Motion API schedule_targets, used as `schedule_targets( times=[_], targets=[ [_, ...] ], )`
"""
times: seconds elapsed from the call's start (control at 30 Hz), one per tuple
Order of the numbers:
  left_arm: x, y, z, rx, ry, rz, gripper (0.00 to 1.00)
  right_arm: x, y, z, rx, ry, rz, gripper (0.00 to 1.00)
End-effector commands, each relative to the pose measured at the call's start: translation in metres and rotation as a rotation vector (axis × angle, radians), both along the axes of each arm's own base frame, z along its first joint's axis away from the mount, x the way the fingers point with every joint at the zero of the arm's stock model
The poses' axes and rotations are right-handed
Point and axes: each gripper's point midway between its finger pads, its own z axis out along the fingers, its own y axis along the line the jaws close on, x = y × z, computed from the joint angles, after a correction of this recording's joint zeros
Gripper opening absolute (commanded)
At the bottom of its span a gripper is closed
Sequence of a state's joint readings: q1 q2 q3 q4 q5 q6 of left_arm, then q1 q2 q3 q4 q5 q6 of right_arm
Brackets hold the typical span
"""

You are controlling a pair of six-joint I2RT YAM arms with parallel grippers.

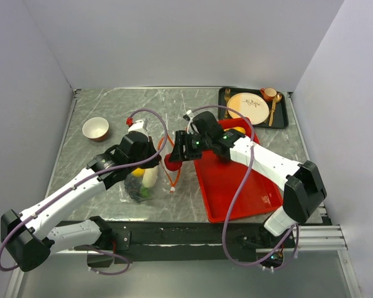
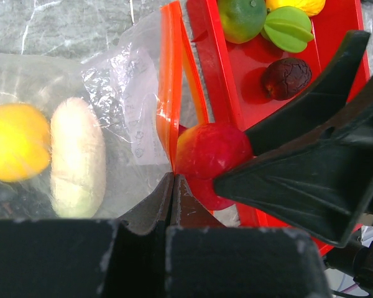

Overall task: Place the food in the zip-top bag and seal the zipper
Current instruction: Place the fake fruit in the zipper food storage bag.

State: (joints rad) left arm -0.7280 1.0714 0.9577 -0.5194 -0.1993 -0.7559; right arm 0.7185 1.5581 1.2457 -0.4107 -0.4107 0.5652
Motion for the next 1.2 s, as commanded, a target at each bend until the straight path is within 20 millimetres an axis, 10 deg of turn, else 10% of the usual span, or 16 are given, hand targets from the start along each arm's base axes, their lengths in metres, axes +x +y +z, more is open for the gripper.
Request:
schedule_targets(
  times=[0.0, 0.57, 0.87, 1.17],
  targets=[
    [0.003, -0.004, 0.022, -0.047, -0.049, 0.0, 0.01, 0.007, 0.017, 0.023, 0.052, -0.051, 0.023, 0.48],
    [0.004, -0.005, 0.02, -0.043, -0.054, -0.006, 0.01, 0.022, -0.004, 0.027, -0.052, -0.122, -0.035, 0.84],
    [0.003, -0.004, 0.018, -0.041, -0.054, -0.005, 0.01, 0.077, -0.117, 0.018, -0.167, -0.117, -0.453, 0.86],
    [0.004, -0.006, 0.015, -0.041, -0.049, -0.012, 0.01, 0.085, -0.217, -0.021, -0.536, -0.157, -0.676, 1.0]
  ],
)
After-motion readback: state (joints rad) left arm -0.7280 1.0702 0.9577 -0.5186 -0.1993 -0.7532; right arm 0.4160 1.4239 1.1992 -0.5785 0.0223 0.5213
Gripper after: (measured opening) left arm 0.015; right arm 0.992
